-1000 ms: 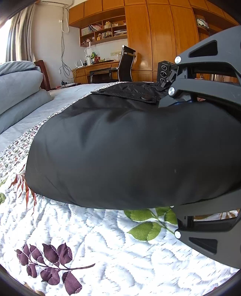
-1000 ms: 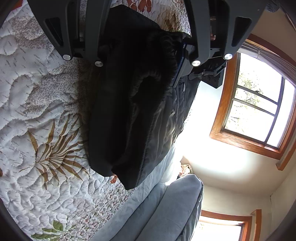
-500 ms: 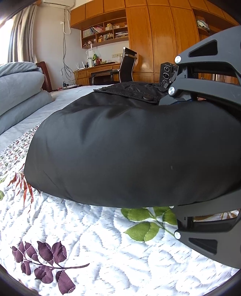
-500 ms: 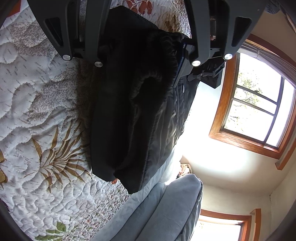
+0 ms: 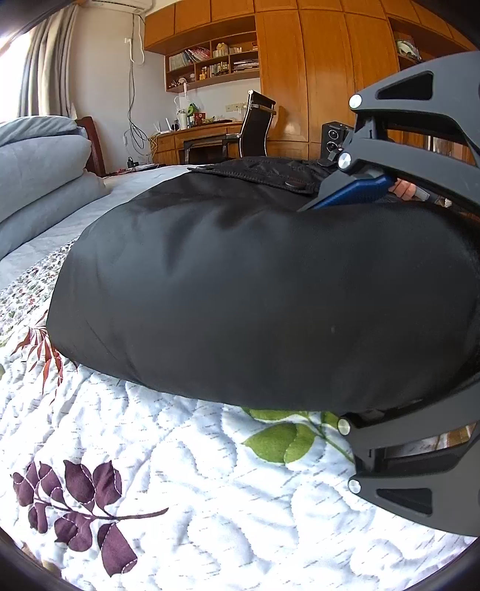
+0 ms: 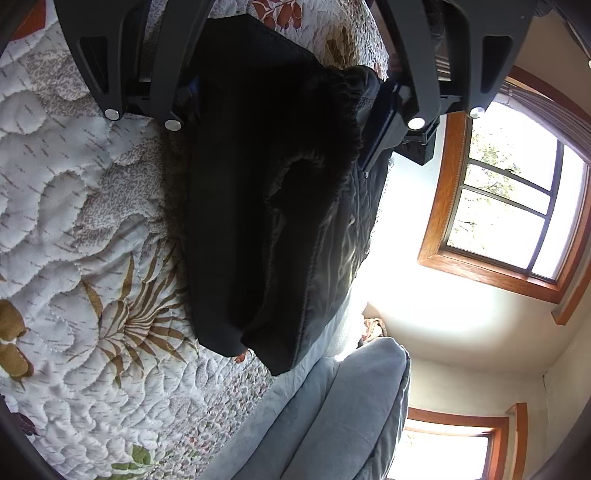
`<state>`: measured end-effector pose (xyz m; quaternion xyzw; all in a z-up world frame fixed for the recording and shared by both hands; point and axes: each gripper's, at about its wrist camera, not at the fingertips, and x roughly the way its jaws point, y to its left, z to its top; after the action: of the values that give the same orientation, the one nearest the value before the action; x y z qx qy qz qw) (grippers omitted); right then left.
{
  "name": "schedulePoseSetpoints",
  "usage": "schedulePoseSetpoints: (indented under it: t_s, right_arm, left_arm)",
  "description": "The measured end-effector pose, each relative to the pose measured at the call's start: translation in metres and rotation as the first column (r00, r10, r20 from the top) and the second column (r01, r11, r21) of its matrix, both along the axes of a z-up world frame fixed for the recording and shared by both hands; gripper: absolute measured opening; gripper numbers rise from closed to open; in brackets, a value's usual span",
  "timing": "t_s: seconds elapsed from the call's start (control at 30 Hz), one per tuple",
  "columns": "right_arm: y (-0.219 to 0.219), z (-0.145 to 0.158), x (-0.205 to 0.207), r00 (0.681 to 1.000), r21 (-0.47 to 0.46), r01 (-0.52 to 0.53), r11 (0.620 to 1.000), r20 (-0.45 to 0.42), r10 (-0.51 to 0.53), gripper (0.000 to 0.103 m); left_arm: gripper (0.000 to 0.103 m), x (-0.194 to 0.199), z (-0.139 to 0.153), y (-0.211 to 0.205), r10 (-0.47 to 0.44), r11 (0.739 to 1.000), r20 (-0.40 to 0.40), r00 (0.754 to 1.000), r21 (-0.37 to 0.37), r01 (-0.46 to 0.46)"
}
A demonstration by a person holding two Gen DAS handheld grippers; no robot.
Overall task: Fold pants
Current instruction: 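Open both grippers and release the folded pants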
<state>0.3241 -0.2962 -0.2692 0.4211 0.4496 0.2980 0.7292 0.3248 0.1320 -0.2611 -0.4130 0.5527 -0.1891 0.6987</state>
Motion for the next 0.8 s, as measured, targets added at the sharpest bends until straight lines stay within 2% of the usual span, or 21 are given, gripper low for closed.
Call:
schedulePoseSetpoints:
  t_s: [0.07,0.13,0.27,0.43,0.6,0.7,0.73,0.8]
  right_arm:
    - [-0.006,0.002,-0.006,1.000,-0.010,0.013,1.000,0.000,-0.013,0.070]
    - [-0.013,0.004,-0.014,1.000,-0.024,0.024,0.999,0.004,-0.024,0.070]
    - [-0.022,0.009,-0.031,0.999,-0.057,0.042,0.998,0.004,-0.041,0.071]
    - [-0.027,0.017,-0.054,0.998,-0.122,0.069,0.990,0.011,-0.068,0.076]
    - [-0.023,0.027,-0.084,0.994,-0.270,0.108,0.957,0.021,-0.106,0.081]
    - [-0.018,0.032,-0.104,0.991,-0.326,0.130,0.936,0.029,-0.128,0.082]
    - [-0.016,0.033,-0.111,0.991,-0.339,0.136,0.931,0.031,-0.133,0.083]
    - [-0.012,0.035,-0.124,0.989,-0.344,0.145,0.928,0.035,-0.141,0.083]
  left_arm:
    - [0.087,-0.004,0.003,0.003,0.005,1.000,0.004,1.000,0.009,-0.005]
    - [0.090,-0.008,0.005,0.008,0.011,0.999,0.010,1.000,0.033,-0.011]
    - [0.092,-0.019,0.009,0.018,0.021,0.997,0.022,1.000,0.070,-0.022]
    - [0.097,-0.036,0.018,0.027,0.078,0.988,0.039,0.996,0.129,-0.082]
    - [0.100,-0.054,0.037,0.034,0.131,0.950,0.098,0.987,0.273,-0.153]
    - [0.100,-0.062,0.054,0.033,0.151,0.908,0.158,0.976,0.369,-0.200]
    - [0.100,-0.066,0.061,0.035,0.172,0.897,0.186,0.967,0.375,-0.232]
    - [0.100,-0.077,0.072,0.040,0.235,0.897,0.274,0.933,0.308,-0.316]
